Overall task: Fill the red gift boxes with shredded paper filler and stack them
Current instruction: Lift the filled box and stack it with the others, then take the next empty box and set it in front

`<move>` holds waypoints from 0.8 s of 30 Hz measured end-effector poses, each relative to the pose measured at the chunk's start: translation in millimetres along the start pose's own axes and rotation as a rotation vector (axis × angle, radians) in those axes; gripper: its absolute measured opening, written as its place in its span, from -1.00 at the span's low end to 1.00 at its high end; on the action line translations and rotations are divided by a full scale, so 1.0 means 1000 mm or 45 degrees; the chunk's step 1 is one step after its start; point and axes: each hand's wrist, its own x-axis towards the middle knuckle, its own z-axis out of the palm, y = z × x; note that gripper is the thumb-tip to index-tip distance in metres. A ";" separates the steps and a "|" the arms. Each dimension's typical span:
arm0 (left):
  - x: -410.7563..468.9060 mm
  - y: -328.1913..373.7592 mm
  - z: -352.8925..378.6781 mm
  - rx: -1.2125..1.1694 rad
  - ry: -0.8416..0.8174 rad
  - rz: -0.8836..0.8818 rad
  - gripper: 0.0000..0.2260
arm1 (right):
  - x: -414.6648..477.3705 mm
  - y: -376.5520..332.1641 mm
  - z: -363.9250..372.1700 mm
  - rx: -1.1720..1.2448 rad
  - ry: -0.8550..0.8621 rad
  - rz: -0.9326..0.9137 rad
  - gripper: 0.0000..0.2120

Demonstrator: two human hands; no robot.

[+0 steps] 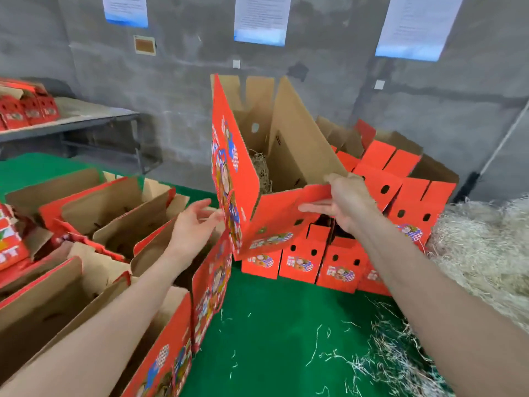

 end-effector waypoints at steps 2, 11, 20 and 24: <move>0.016 -0.025 -0.009 0.019 -0.038 -0.102 -0.66 | 0.020 -0.003 0.027 0.103 0.002 0.002 -0.87; 0.065 -0.131 -0.056 1.201 -0.135 -0.102 -0.48 | 0.134 0.034 0.127 0.353 0.053 -0.076 -0.68; 0.069 -0.166 -0.057 1.280 -0.103 0.046 -0.55 | 0.240 0.145 0.195 0.156 0.211 0.044 -0.58; 0.085 -0.165 -0.057 1.265 -0.092 0.134 -0.62 | 0.252 0.190 0.206 0.004 0.314 0.261 -0.58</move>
